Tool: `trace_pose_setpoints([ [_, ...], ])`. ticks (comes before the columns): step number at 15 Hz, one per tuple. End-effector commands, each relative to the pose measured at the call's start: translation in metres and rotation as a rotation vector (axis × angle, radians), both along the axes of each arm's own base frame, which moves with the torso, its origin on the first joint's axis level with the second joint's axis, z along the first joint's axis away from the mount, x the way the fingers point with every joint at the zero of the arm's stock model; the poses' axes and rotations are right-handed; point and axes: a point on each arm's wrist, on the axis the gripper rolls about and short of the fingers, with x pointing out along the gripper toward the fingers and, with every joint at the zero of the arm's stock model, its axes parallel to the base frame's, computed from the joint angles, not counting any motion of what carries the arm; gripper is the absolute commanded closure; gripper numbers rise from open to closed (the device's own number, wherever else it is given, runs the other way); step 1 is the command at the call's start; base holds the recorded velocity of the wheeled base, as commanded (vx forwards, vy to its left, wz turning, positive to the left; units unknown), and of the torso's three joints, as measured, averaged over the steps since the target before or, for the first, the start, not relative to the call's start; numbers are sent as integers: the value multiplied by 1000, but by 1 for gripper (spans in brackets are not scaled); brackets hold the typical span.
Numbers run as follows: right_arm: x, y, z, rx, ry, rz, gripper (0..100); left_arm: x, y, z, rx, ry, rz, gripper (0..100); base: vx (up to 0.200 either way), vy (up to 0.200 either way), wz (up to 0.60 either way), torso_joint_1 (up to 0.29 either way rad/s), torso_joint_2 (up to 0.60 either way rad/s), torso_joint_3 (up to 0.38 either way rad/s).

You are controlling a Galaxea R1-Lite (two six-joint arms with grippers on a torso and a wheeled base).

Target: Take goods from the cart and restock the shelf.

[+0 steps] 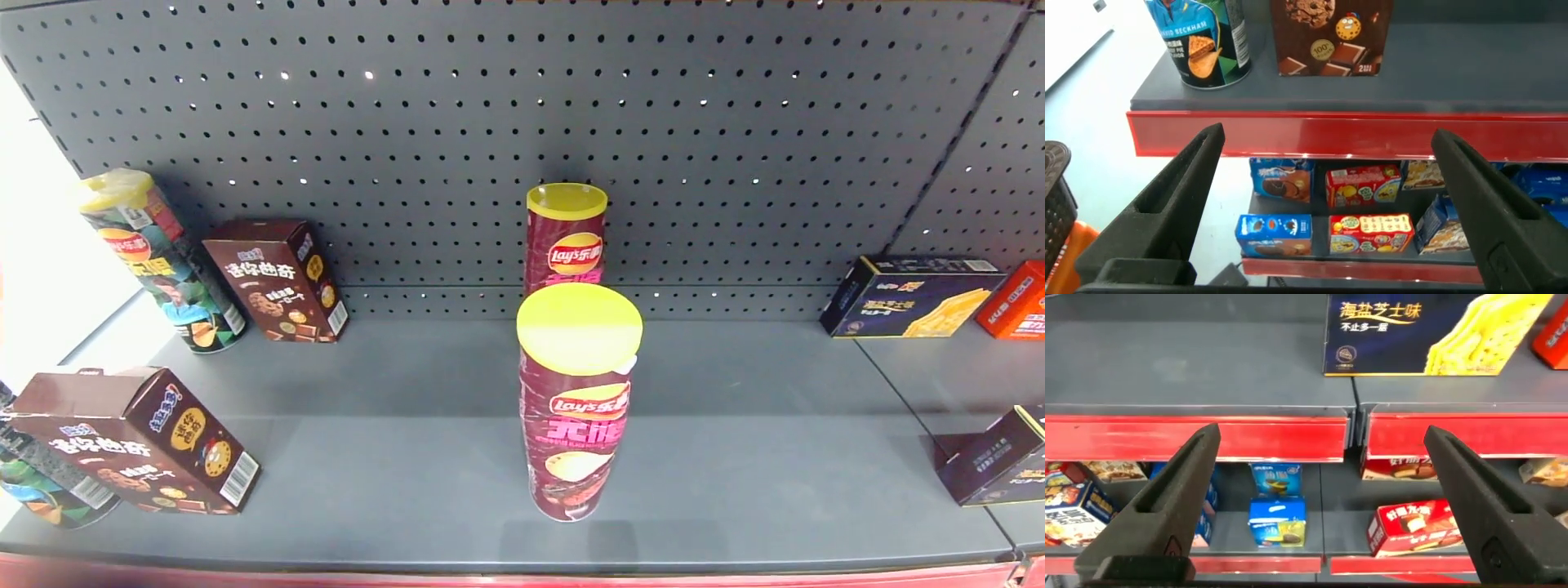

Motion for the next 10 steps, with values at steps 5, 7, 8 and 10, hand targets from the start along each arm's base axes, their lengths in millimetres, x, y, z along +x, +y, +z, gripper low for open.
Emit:
trace_pose_setpoints([
  [5, 0, 0, 0, -1, 1, 0, 0, 0, 0, 0, 3, 2, -2, 0, -40, 0, 0, 0, 0, 0],
  [7, 0, 0, 0, -1, 1, 0, 0, 0, 0, 0, 0, 2, -2, 0, -200, 0, 0, 12, 5, -2],
  [8, 0, 0, 0, -1, 1, 0, 0, 0, 0, 0, 0, 2, -2, 0, 0, 0, 0, 0, 0, 0],
  [10, 0, 0, 0, -1, 1, 0, 0, 0, 0, 0, 0, 2, -2, 0, 0, 0, 0, 0, 0, 0],
])
